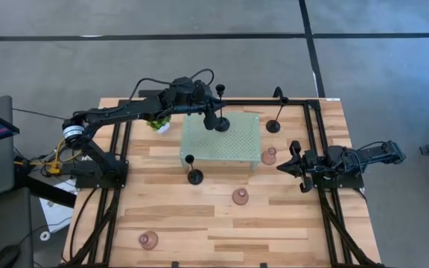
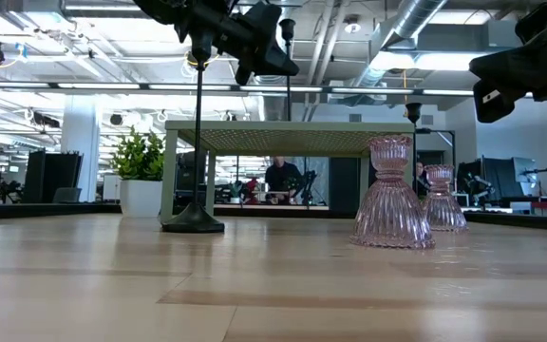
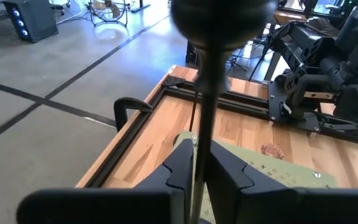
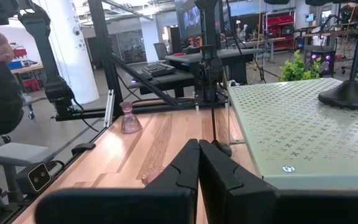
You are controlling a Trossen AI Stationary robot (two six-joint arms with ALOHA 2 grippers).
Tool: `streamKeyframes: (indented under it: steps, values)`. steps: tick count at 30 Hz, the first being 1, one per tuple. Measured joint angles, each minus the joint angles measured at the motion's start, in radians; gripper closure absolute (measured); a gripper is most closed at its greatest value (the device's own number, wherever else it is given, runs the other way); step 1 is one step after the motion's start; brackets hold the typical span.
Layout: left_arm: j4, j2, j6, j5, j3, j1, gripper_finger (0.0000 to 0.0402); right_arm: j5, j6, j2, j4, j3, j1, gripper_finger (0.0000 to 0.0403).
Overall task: Pick & Place candle stick holders
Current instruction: Put the left black candle holder on the shelf, then put the top black candle holder on the shelf
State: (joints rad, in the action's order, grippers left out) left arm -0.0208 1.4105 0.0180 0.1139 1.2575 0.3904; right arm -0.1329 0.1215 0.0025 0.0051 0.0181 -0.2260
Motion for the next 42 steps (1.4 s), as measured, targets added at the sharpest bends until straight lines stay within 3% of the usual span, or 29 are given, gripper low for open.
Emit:
streamKeyframes:
  steps: [13, 23, 36, 42]
  values:
    - [0.0, 0.0, 0.003, 0.0, 0.0, 0.003, 0.0309, 0.0, 0.0, 0.0, 0.0, 0.0, 0.0, 0.0403]
    - [-0.003, -0.016, 0.061, -0.002, 0.001, 0.003, 0.0248, 0.0, 0.0, 0.0, 0.0, 0.0, 0.0, 0.0403]
    - [0.055, -0.192, 0.063, -0.009, 0.001, 0.003, 0.0227, 0.0, 0.002, 0.0, 0.001, 0.0, 0.0, 0.0403]
    - [0.136, -0.279, 0.064, -0.085, 0.002, 0.004, 0.0225, 0.0, 0.002, 0.0, 0.001, 0.0, 0.0, 0.0403]
